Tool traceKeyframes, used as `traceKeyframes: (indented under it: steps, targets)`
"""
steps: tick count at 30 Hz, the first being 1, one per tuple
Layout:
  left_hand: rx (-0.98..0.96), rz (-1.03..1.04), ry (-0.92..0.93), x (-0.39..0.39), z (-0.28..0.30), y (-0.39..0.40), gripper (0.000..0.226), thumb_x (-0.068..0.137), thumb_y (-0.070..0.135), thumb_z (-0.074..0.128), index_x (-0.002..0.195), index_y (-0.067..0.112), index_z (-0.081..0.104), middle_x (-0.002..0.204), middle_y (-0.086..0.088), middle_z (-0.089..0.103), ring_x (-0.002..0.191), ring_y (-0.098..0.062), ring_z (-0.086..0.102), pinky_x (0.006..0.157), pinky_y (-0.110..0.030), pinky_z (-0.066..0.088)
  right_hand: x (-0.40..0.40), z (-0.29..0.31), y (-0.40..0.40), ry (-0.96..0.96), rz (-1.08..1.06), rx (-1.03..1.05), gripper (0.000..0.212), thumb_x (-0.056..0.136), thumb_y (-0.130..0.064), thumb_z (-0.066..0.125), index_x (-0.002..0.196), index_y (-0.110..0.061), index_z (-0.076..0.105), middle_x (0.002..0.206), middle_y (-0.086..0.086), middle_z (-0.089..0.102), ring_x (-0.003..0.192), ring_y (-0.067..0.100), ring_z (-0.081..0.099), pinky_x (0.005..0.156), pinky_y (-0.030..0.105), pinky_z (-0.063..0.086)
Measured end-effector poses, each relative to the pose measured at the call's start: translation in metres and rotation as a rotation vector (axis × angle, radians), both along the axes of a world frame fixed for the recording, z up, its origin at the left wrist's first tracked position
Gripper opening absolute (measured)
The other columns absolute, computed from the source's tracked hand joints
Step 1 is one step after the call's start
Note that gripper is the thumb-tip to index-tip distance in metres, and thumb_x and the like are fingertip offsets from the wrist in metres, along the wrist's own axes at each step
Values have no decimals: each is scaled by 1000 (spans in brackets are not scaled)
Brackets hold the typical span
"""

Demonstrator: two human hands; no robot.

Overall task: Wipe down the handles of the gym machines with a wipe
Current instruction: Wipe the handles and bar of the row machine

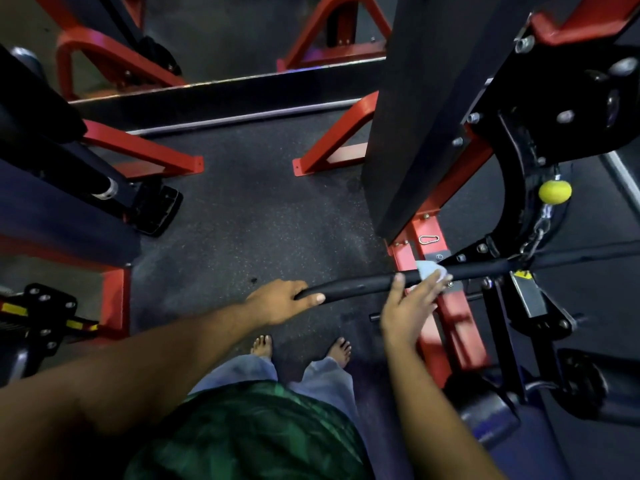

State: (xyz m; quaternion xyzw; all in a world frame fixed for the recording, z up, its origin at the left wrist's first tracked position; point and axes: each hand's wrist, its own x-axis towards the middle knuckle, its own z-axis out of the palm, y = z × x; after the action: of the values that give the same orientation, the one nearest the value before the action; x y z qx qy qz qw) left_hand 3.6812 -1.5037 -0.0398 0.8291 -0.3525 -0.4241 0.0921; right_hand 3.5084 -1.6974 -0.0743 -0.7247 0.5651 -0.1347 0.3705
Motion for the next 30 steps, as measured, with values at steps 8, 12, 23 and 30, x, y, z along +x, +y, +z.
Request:
traceKeyframes:
  steps: [8,12,23,30]
  targets:
    - [-74,47,188,11,2,7,53,93,77,45,91,26,59,75,0,69,64,-20,70,64,-38,55,-35,0,-89,246,80,-130,125,72,-98,9,157,-7,24,168,13,9,155,34,0,114,75,9]
    - [-59,70,240,21,-1,38,62,84,89,41,94,30,59,77,-1,71,65,-21,71,68,-41,58,-10,3,-15,158,316,-142,117,78,-93,17,152,-4,34,165,17,22,155,34,0,121,62,0]
    - [-18,-66,77,35,3,73,56,93,77,35,105,27,58,80,-1,66,73,-16,65,66,-35,49,-6,7,-10,330,287,-213,115,75,-95,11,153,-13,29,166,10,20,156,30,1,111,79,11]
    - [-109,50,144,34,-5,88,49,101,61,46,101,15,64,83,-6,68,77,-20,66,67,-34,48,35,14,121,283,677,-364,106,76,-94,22,149,-18,39,161,4,29,156,31,2,115,73,9]
